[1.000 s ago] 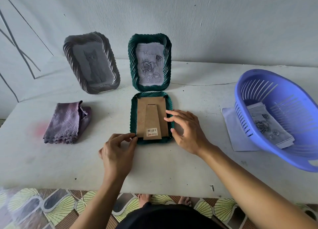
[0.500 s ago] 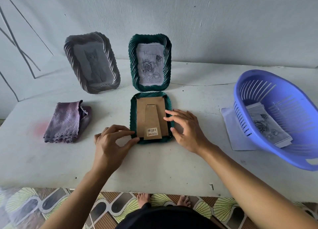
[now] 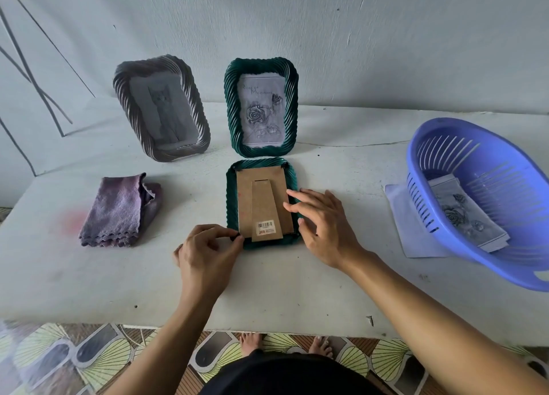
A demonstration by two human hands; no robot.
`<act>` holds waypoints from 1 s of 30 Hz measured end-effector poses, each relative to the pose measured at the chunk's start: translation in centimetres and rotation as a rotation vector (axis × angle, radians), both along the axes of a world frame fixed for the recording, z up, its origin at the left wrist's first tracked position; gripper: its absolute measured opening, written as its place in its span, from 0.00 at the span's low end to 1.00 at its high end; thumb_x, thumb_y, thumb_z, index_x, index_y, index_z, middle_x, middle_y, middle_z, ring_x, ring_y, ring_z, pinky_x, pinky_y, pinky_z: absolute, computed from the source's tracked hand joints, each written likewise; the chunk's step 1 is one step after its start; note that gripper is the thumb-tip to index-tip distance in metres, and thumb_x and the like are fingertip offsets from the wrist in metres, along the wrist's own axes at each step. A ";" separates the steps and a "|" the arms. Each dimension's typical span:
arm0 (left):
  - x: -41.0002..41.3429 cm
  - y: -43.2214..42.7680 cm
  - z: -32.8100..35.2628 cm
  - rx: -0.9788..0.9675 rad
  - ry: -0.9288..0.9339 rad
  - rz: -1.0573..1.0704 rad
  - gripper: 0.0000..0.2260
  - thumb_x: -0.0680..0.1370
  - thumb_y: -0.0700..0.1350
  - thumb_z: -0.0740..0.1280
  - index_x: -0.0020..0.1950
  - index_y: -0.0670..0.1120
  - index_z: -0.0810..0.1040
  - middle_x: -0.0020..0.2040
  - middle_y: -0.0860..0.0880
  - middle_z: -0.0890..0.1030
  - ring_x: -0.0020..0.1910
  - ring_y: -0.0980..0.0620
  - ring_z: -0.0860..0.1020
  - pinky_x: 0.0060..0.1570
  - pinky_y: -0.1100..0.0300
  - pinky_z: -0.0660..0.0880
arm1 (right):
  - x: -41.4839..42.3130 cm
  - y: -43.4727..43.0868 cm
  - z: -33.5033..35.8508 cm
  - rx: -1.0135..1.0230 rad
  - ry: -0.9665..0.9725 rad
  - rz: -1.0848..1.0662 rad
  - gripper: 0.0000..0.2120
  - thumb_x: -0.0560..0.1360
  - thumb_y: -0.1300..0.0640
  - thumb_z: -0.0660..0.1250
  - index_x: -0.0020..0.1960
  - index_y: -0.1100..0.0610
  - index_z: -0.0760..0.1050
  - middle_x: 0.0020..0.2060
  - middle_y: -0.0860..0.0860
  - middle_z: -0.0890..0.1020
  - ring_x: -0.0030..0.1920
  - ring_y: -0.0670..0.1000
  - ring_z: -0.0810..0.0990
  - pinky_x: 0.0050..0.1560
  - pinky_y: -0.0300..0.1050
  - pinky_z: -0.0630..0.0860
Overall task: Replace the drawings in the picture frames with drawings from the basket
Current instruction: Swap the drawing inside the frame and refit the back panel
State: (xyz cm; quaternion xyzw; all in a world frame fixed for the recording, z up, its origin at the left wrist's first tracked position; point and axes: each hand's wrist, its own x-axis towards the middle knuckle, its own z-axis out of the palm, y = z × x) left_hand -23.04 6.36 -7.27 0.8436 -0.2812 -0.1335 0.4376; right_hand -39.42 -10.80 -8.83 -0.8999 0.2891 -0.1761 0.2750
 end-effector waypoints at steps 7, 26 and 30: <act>-0.4 0.7 -0.5 -0.072 -0.045 0.002 0.04 0.69 0.47 0.81 0.40 0.53 0.88 0.39 0.57 0.80 0.42 0.61 0.79 0.43 0.59 0.74 | 0.0 0.1 -0.2 -0.039 0.021 0.020 0.21 0.77 0.59 0.57 0.66 0.49 0.77 0.72 0.42 0.71 0.75 0.45 0.63 0.78 0.58 0.51; 3.1 -0.1 0.5 -0.068 -0.350 -0.331 0.06 0.75 0.51 0.76 0.49 0.51 0.87 0.47 0.53 0.81 0.48 0.53 0.79 0.47 0.54 0.76 | -0.1 -0.6 0.5 0.094 0.006 0.042 0.20 0.77 0.59 0.62 0.66 0.46 0.77 0.71 0.39 0.71 0.75 0.42 0.62 0.78 0.51 0.47; 2.5 -1.8 -0.2 0.089 -0.453 -0.505 0.21 0.80 0.63 0.60 0.68 0.57 0.77 0.69 0.59 0.75 0.71 0.55 0.69 0.62 0.52 0.65 | -0.1 -0.7 0.9 0.120 0.006 0.049 0.20 0.79 0.61 0.63 0.68 0.46 0.76 0.72 0.39 0.70 0.76 0.41 0.60 0.78 0.49 0.44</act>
